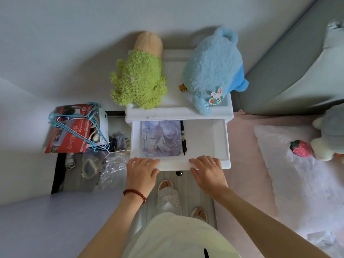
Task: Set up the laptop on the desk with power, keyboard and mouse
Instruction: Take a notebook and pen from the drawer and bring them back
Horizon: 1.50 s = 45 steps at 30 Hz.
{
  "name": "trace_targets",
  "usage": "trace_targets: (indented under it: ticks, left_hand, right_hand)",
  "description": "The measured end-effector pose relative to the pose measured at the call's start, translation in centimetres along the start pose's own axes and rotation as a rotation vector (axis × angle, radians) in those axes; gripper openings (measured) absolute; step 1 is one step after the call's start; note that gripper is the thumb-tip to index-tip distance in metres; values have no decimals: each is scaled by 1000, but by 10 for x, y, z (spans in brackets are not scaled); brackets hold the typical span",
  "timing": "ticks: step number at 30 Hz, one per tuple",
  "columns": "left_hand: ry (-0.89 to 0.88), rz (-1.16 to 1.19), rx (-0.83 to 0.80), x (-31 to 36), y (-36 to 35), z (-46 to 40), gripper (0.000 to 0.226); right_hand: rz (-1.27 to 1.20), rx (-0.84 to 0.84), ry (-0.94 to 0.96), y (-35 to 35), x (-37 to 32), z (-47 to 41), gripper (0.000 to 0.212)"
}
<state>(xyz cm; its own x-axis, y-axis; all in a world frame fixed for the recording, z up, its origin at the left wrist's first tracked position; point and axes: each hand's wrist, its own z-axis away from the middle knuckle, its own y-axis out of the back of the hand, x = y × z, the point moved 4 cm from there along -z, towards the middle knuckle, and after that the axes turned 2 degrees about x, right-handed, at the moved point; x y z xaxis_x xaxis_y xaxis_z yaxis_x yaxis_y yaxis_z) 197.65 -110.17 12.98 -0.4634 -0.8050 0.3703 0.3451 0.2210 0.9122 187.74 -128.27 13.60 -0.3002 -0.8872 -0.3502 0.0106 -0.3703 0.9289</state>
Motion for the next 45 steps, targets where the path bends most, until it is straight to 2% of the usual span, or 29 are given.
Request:
trace_targets:
  ticks: [4,8,10,14,17,20,26,29,35,39,42,45]
  left_hand:
    - [-9,-21,-38,2,-6,24,30]
    - [-2,53,-23,2,-7,21,21]
    - [30,114,-13,3,-5,10,18]
    - [268,184,-63,4,-18,-31,41]
    - [428,89,-167,4,-41,-55,60]
    - [486,-49,-252,0,-64,-67,80]
    - [451,-234,-318,-1,-88,-78,100]
    - [462,-216,-301,-1,-89,-82,99]
    - [605,109,-112,-9,-76,-87,84]
    - [664,181,-63,-7,-69,-83,83]
    - [673,234,16,-2,-56,-81,78]
    - [657,433,74,9,-40,-80,65]
  right_hand:
    - [-12,-19,31,-6,-2,19,26]
    - [-54,-42,-36,-7,0,10,10]
    - [-76,-108,-126,-11,1,-4,19]
    - [-71,-191,-324,-29,6,-44,32]
    - [1,-259,-469,-48,9,-69,35]
    - [86,-363,-554,-69,11,-81,35]
    - [136,-352,-529,-83,11,-88,25]
    - [108,-341,-555,-83,15,-89,26]
    - [-61,-265,-638,-83,10,-89,12]
    - [-101,-273,-696,-77,13,-84,6]
    - [-168,-314,-712,-73,16,-85,15]
    - [-232,-364,-743,-66,17,-83,25]
